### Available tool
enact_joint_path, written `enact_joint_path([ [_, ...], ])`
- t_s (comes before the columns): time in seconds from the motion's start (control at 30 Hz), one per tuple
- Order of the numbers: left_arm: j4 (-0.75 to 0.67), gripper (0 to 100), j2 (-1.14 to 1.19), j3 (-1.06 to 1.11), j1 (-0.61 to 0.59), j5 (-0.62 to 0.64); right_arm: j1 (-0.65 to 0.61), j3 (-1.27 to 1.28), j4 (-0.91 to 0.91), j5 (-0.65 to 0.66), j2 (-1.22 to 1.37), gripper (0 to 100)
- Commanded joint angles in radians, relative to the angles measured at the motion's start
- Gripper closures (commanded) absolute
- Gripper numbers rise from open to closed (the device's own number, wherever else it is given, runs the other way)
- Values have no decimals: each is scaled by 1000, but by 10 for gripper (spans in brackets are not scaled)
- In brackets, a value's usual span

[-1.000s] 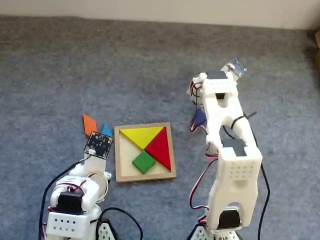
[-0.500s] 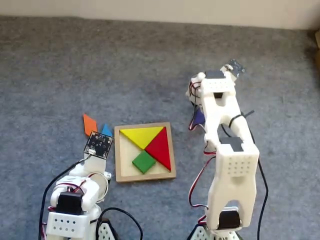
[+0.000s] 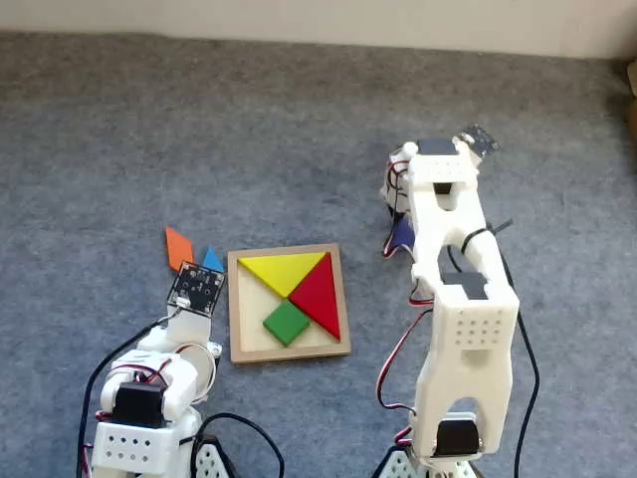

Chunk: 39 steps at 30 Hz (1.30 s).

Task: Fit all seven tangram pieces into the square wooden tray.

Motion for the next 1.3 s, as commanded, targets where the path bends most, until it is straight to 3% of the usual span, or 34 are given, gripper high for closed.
enact_joint_path([
  [0.0, 14, 993, -59, 19, -10, 2, 1, -30, 39, -2, -2, 897],
  [0.1, 14, 993, -59, 19, -10, 2, -5, -84, 114, 26, -33, 899],
  [0.43, 14, 993, -59, 19, -10, 2, -38, -128, 266, 390, -202, 900],
  [0.83, 14, 993, -59, 19, -10, 2, -209, -128, 455, 730, -291, 900],
  [1.1, 14, 993, -59, 19, -10, 2, -294, -114, 519, 825, -367, 900],
  [1.27, 14, 993, -59, 19, -10, 2, -346, 39, 481, 827, -472, 900],
])
